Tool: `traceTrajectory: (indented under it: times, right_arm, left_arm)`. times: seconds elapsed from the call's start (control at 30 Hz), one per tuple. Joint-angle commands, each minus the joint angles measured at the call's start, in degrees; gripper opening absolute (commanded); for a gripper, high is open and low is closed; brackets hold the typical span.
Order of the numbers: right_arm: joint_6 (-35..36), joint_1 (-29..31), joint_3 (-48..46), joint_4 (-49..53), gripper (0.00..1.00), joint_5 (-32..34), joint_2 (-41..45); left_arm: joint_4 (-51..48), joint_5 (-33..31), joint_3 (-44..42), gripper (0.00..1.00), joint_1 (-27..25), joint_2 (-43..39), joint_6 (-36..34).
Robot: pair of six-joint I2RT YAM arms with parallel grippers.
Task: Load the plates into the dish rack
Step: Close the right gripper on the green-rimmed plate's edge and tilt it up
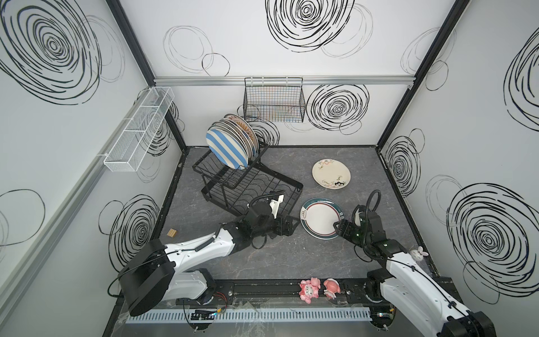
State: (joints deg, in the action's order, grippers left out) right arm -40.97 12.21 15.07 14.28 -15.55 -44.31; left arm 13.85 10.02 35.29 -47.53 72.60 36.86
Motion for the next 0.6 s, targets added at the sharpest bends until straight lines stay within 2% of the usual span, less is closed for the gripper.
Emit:
traceTrajectory:
  times: [0.0, 0.47, 0.57]
  right_arm:
    - [-1.34, -1.06, -1.56, -2.92, 0.73, -0.48, -1.27]
    - [-0.18, -8.52, -6.54, -15.33, 0.69, -7.62, -5.12]
    - [0.93, -8.99, -5.82, -16.17, 0.64, -7.82, -8.33]
  left_arm:
    - [2.5, 0.51, 0.68, 0.96, 0.25, -1.64, -0.9]
    - [-0.2, 0.58, -1.33, 0.96, 4.6, -5.4, -1.79]
    - [-0.71, 0.32, -1.68, 0.96, 5.55, -6.05, -1.62]
